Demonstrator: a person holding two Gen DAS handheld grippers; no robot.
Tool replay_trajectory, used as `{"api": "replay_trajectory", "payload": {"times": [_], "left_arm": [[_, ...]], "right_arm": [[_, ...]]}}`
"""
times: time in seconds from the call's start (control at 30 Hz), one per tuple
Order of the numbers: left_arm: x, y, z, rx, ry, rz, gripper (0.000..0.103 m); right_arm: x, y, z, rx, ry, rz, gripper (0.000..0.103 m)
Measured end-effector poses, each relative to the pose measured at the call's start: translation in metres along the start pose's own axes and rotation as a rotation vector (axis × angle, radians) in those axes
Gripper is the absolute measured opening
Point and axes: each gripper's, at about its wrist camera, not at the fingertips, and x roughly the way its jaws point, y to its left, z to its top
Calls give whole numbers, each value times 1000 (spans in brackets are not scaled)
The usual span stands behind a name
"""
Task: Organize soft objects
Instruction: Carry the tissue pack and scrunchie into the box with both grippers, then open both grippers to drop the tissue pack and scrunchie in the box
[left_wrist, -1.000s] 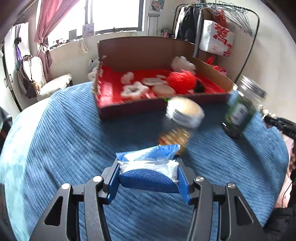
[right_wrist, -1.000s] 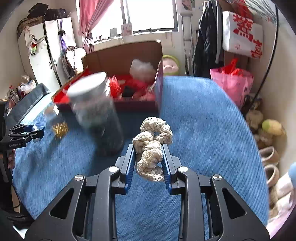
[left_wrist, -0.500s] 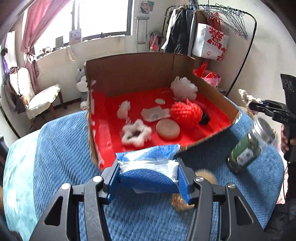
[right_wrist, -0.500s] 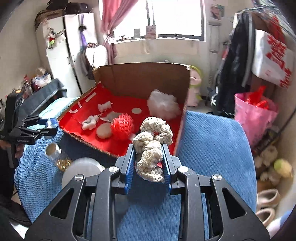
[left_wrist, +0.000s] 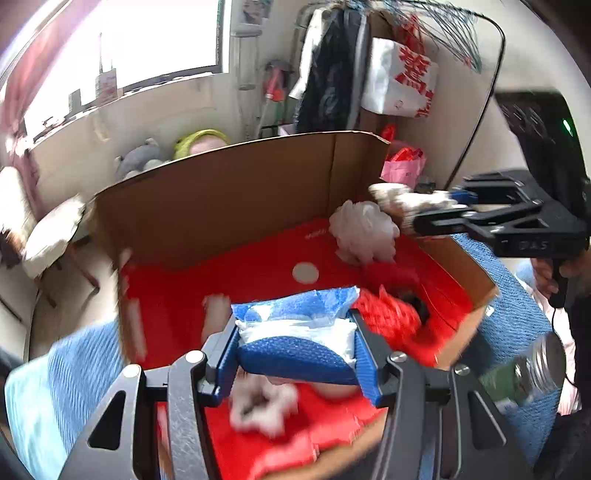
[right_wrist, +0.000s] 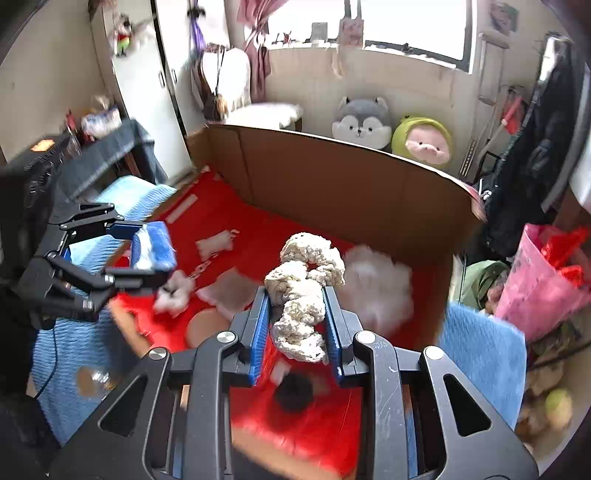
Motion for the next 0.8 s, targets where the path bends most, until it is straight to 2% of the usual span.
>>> {"api": "replay_trajectory", "payload": {"times": [0.17,0.4,0.57,0.8], "left_arm": [[48,12,26,21,78,-39,56],[95,23,33,54,167,6,56],[115,30,33,56,199,31,57],[125,36,31,49,212,51,58]], "right_arm": [[49,-5,32,-2,103,4,26],[97,-11,53,27,202,-4,26],[126,-10,57,19,261,-23,26],[146,-9,54,33,304,-28,26]]}}
